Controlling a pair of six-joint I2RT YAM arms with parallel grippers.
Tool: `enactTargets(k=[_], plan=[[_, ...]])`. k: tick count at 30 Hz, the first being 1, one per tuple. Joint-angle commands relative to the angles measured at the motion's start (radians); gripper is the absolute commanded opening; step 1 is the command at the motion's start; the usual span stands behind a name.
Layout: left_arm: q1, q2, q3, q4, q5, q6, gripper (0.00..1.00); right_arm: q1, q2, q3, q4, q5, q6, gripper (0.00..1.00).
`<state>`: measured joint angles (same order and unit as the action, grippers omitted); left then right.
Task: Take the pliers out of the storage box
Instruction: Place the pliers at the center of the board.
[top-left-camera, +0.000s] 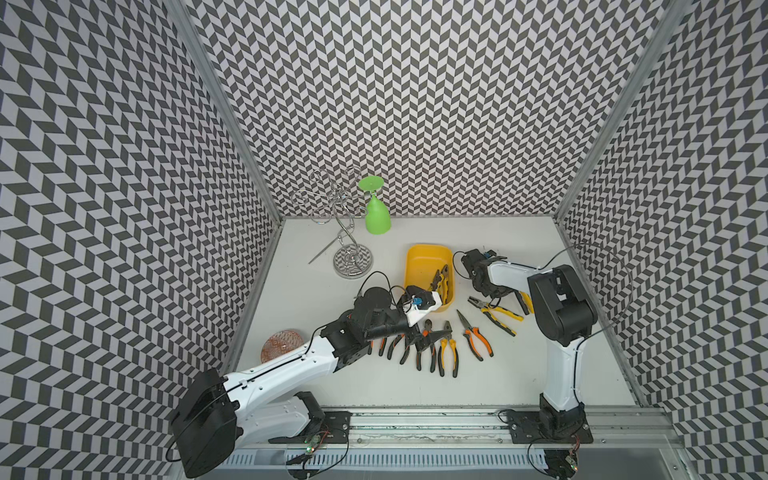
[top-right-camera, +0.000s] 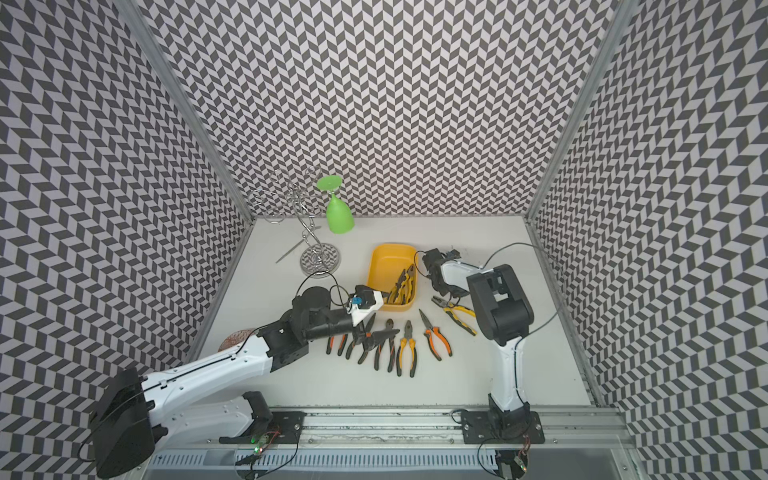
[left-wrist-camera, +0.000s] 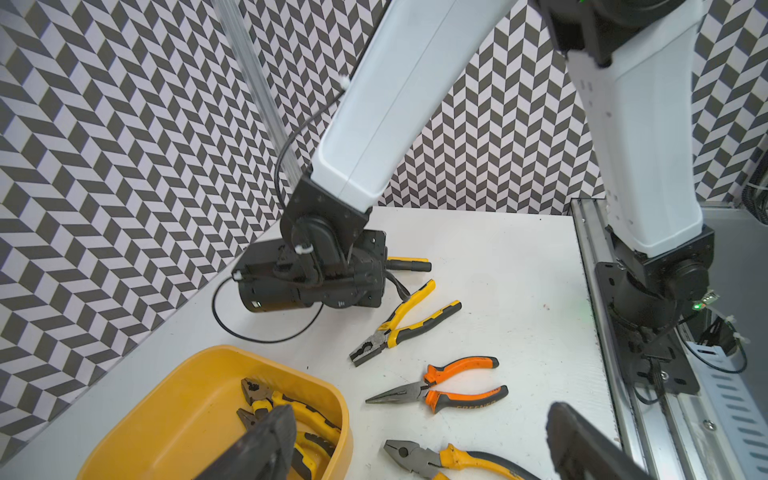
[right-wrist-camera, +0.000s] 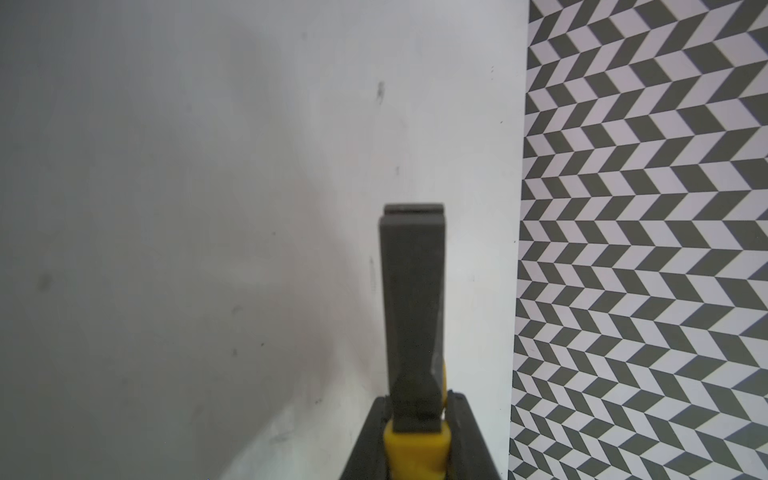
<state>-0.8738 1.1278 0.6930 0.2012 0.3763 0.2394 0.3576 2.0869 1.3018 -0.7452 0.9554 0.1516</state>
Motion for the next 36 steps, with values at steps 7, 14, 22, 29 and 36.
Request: enactTargets(k=[7,14,22,29,36], plan=[[0.002,-0.011,-0.012,0.013,0.006,0.017,0.98,0.018,0.026,0.002,0.027,-0.155,0.074,0.33],[0.005,0.002,-0.005,0.013,-0.001,0.020,0.98,0.025,-0.100,-0.026,0.031,-0.222,0.082,0.59],[0.026,0.052,0.016,0.047,-0.054,-0.083,0.98,0.004,-0.350,-0.143,0.150,-0.427,0.064,0.71],[0.046,0.081,0.035,0.056,-0.070,-0.132,0.98,-0.142,-0.471,-0.281,0.254,-0.864,0.123,0.41],[0.052,0.099,0.044,0.052,-0.077,-0.146,0.98,-0.223,-0.423,-0.339,0.299,-0.934,0.119,0.28]])
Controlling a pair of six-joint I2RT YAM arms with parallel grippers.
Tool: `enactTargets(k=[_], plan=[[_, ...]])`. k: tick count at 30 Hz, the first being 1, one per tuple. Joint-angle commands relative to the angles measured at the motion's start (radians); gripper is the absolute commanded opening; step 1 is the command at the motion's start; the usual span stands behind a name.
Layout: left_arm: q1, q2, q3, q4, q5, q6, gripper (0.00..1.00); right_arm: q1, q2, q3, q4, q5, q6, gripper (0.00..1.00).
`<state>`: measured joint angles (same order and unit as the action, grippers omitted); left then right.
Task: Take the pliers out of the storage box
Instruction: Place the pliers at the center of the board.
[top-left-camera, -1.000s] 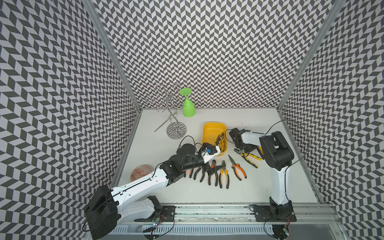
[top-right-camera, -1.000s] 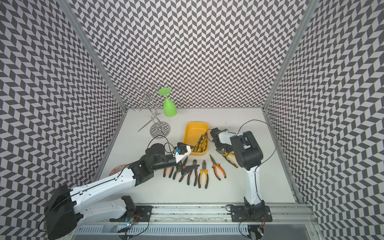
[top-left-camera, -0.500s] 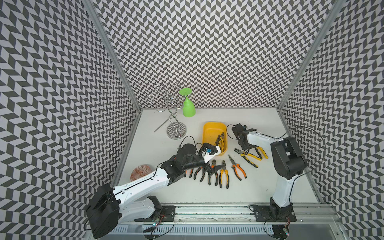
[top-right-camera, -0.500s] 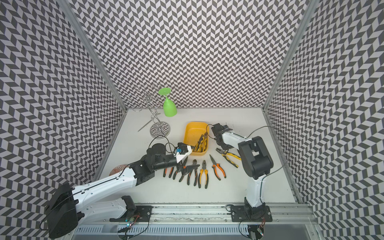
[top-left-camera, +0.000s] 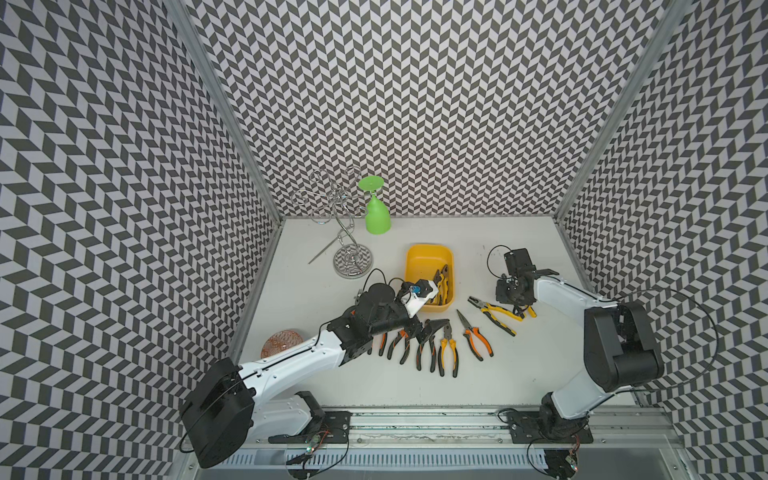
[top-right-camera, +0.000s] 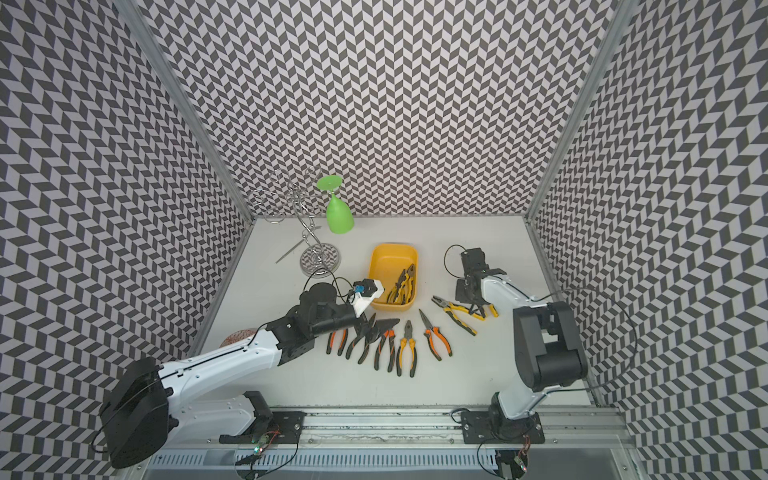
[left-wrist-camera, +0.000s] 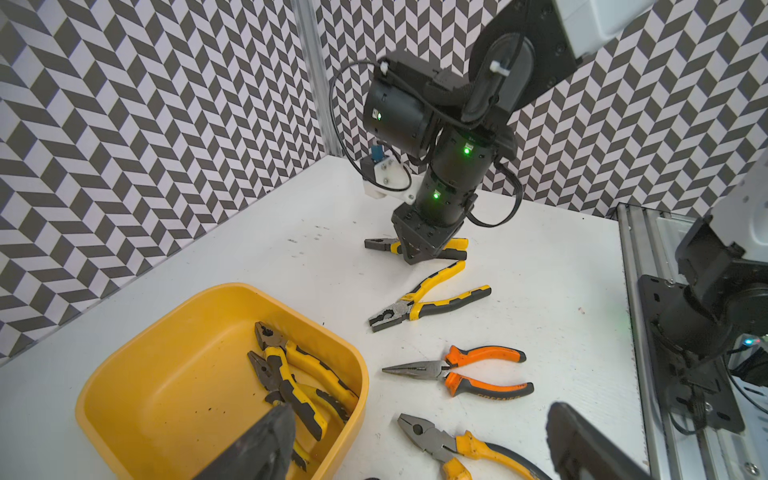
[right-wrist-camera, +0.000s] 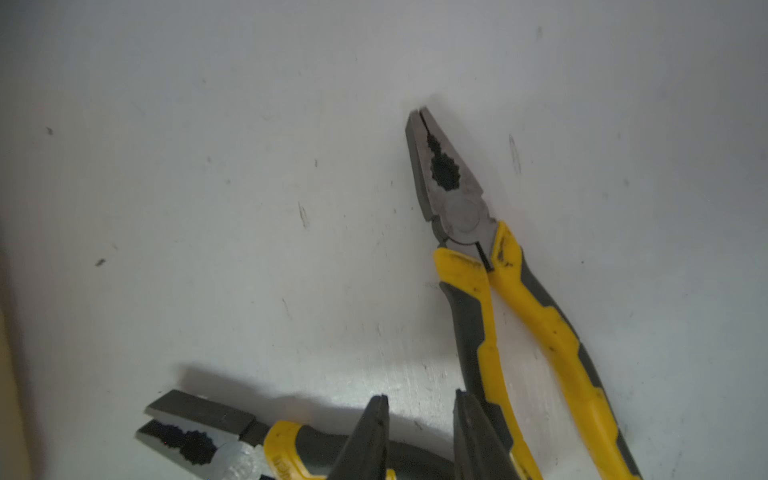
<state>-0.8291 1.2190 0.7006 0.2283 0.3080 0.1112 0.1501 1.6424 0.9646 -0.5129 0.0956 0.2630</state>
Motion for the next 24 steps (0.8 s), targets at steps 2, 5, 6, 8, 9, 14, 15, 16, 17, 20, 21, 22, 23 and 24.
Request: enactTargets(k=[2,5,6,8,9,14,15,16,17,20,21,22,23,24], plan=[[0.008,0.015,0.042,0.022,-0.013,-0.028,0.98,-0.046,0.027,-0.007,0.069,-0.059,-0.002,0.27],[0.013,0.024,0.053,0.016,-0.026,-0.056,0.98,-0.074,0.018,-0.006,0.065,-0.017,-0.013,0.27],[0.014,0.028,0.055,0.016,-0.030,-0.067,0.98,-0.075,0.014,-0.005,0.067,-0.024,-0.013,0.27],[0.022,0.041,0.062,0.013,-0.040,-0.090,0.98,-0.076,0.008,-0.010,0.077,-0.041,-0.010,0.28],[0.026,0.050,0.069,0.008,-0.044,-0.103,0.98,-0.075,0.008,-0.010,0.079,-0.043,-0.010,0.29],[0.055,0.091,0.103,-0.020,-0.056,-0.166,0.98,-0.075,-0.041,-0.022,0.088,-0.073,-0.016,0.33],[0.065,0.103,0.113,-0.029,-0.067,-0.191,0.98,-0.073,-0.073,-0.033,0.103,-0.099,-0.016,0.38],[0.077,0.122,0.129,-0.044,-0.079,-0.224,0.98,-0.073,-0.107,-0.044,0.120,-0.126,-0.019,0.45],[0.088,0.141,0.148,-0.064,-0.089,-0.257,0.98,-0.073,-0.139,-0.056,0.135,-0.151,-0.022,0.51],[0.132,0.231,0.239,-0.166,-0.126,-0.388,0.98,-0.071,-0.233,-0.083,0.173,-0.222,-0.057,0.70],[0.149,0.270,0.282,-0.214,-0.117,-0.408,0.97,-0.069,-0.261,-0.089,0.182,-0.246,-0.073,0.75],[0.163,0.309,0.331,-0.266,-0.101,-0.409,0.97,-0.067,-0.288,-0.093,0.187,-0.262,-0.087,0.78],[0.171,0.347,0.371,-0.313,-0.095,-0.406,0.96,-0.065,-0.312,-0.096,0.193,-0.275,-0.094,0.80],[0.178,0.387,0.427,-0.365,-0.096,-0.409,0.95,-0.063,-0.341,-0.102,0.202,-0.292,-0.100,0.83]])
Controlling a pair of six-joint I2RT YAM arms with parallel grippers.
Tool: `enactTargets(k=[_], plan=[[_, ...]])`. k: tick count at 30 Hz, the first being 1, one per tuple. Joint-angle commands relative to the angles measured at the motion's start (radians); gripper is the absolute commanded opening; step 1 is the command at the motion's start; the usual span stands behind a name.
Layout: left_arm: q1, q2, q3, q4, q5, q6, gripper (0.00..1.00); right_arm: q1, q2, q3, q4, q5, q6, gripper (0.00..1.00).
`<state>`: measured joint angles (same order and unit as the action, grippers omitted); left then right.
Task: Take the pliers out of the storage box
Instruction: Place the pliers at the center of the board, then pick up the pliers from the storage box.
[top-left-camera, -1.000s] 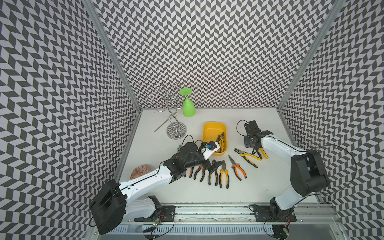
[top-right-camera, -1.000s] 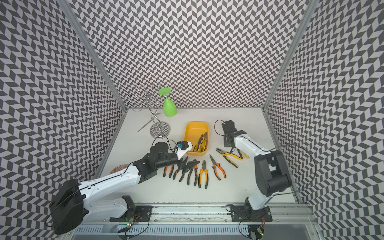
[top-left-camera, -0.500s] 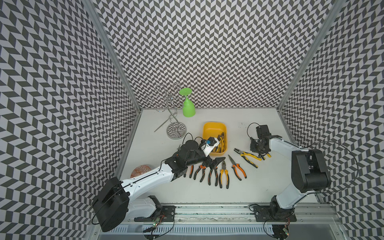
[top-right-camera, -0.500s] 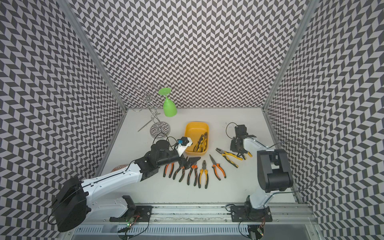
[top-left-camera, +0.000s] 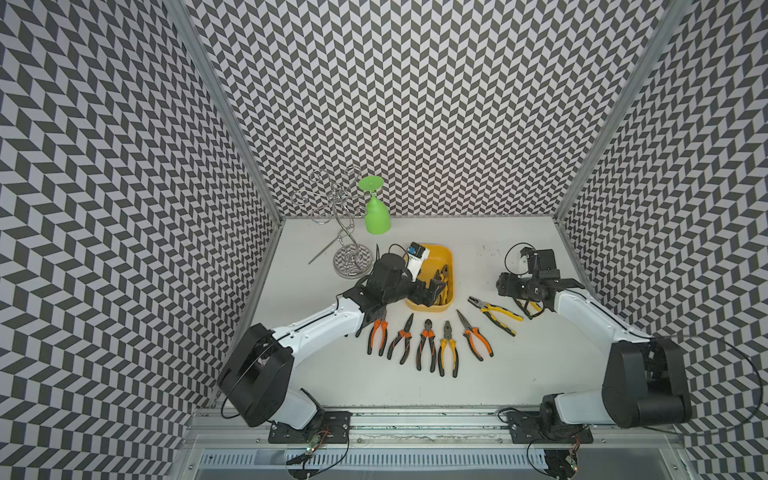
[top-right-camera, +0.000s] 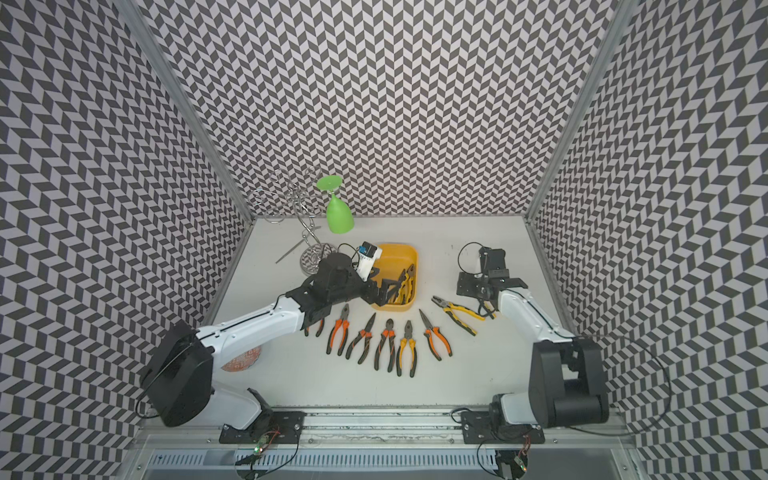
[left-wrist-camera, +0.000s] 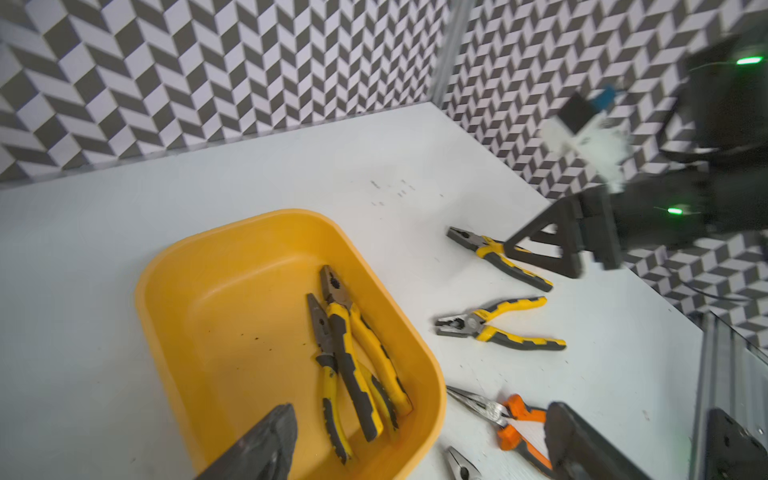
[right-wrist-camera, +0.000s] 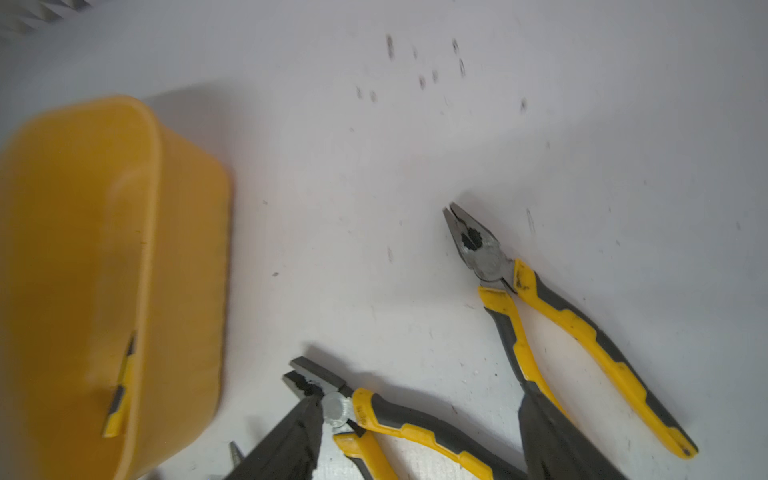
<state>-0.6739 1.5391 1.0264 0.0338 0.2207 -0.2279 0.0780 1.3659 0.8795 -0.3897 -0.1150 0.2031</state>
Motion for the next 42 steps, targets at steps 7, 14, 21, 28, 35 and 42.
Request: enactTargets(k=[7,14,21,28,35,42], plan=[[0.028,0.302,0.360,-0.385,-0.002,-0.067,0.71,0.009,-0.233,-0.076,0.184,-0.171,-0.028,0.86],[-0.019,0.504,0.601,-0.603,-0.179,-0.051,0.57,0.012,-0.265,-0.114,0.233,-0.152,-0.050,0.86],[-0.084,0.639,0.738,-0.722,-0.273,-0.022,0.51,0.012,-0.251,-0.122,0.247,-0.154,-0.051,0.86],[-0.096,0.703,0.788,-0.750,-0.283,-0.027,0.45,0.011,-0.252,-0.129,0.255,-0.154,-0.053,0.87],[-0.096,0.705,0.790,-0.759,-0.297,-0.034,0.22,0.011,-0.250,-0.122,0.248,-0.155,-0.056,0.87],[-0.089,0.635,0.769,-0.727,-0.253,-0.054,0.00,0.011,-0.245,-0.099,0.231,-0.197,-0.032,0.87]])
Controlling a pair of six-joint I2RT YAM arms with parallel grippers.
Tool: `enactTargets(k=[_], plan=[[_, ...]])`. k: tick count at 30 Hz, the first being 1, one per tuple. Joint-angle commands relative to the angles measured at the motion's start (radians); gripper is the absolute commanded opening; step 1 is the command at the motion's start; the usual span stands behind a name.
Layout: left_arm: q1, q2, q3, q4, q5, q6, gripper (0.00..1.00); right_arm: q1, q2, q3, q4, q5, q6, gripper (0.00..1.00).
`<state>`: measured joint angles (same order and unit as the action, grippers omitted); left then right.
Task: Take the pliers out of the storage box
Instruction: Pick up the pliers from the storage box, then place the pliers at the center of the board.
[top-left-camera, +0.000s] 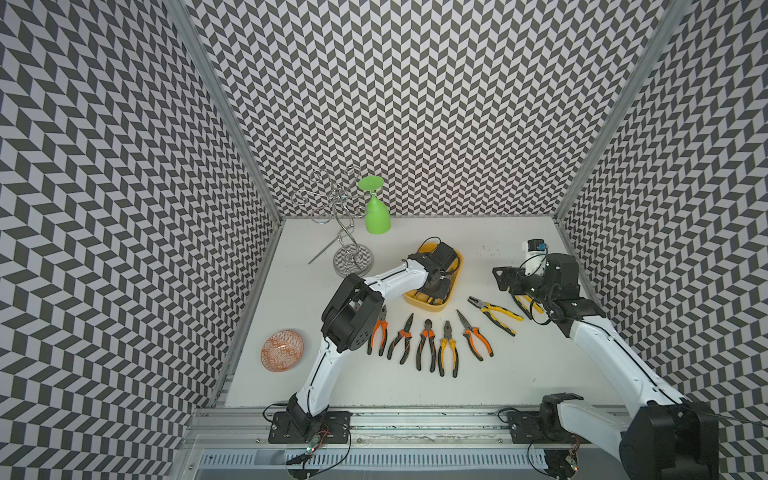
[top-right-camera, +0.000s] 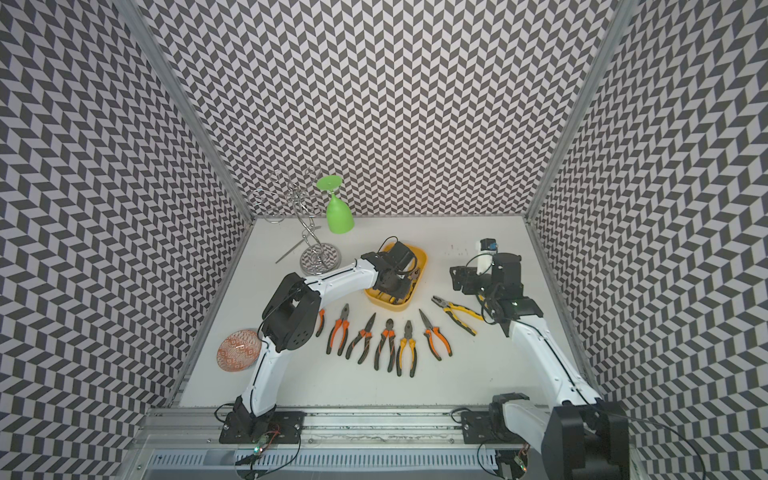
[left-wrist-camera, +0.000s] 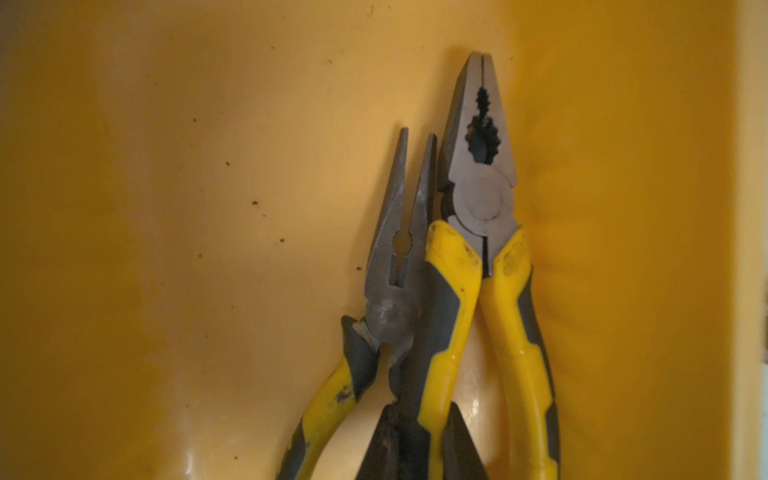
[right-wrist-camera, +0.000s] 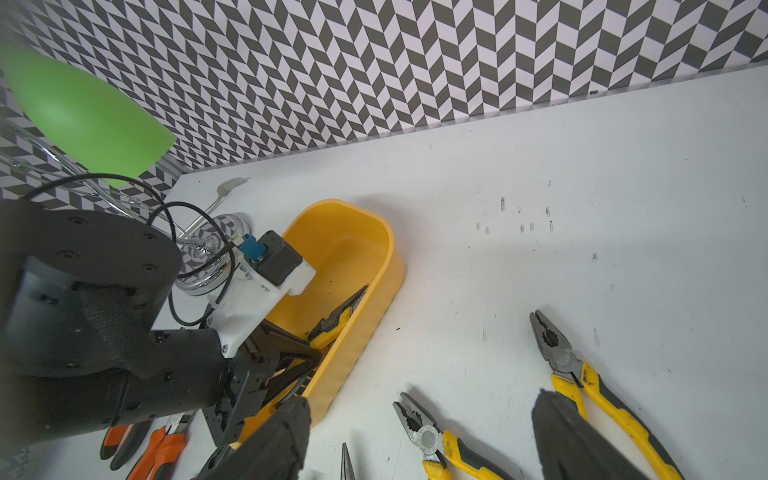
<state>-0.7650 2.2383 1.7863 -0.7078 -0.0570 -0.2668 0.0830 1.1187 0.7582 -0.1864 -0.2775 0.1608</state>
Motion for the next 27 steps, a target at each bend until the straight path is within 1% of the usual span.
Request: enactTargets(k=[1,7,12,16,21,23,25,27], plan=[[0.004,-0.079,0.004,0.023,0.025,-0.018,0.00,0.006,0.003,0.030,0.023,-0.052,0.014,0.87],[0.023,-0.161,-0.043,0.062,0.010,-0.038,0.00,0.006,0.006,0.052,0.011,-0.083,0.032,0.87],[0.054,-0.247,-0.131,0.137,0.015,-0.066,0.00,0.008,0.017,0.070,0.007,-0.114,0.047,0.87],[0.059,-0.340,-0.218,0.236,0.019,-0.086,0.00,0.028,0.030,0.091,0.014,-0.151,0.099,0.86],[0.061,-0.469,-0.368,0.442,0.057,-0.123,0.00,0.124,0.058,0.111,0.078,-0.209,0.192,0.85],[0.061,-0.515,-0.429,0.533,0.087,-0.159,0.00,0.175,0.073,0.116,0.122,-0.226,0.240,0.84],[0.059,-0.557,-0.485,0.622,0.115,-0.186,0.00,0.225,0.097,0.122,0.175,-0.254,0.291,0.83],[0.057,-0.589,-0.524,0.684,0.134,-0.210,0.00,0.246,0.125,0.125,0.230,-0.295,0.351,0.80]])
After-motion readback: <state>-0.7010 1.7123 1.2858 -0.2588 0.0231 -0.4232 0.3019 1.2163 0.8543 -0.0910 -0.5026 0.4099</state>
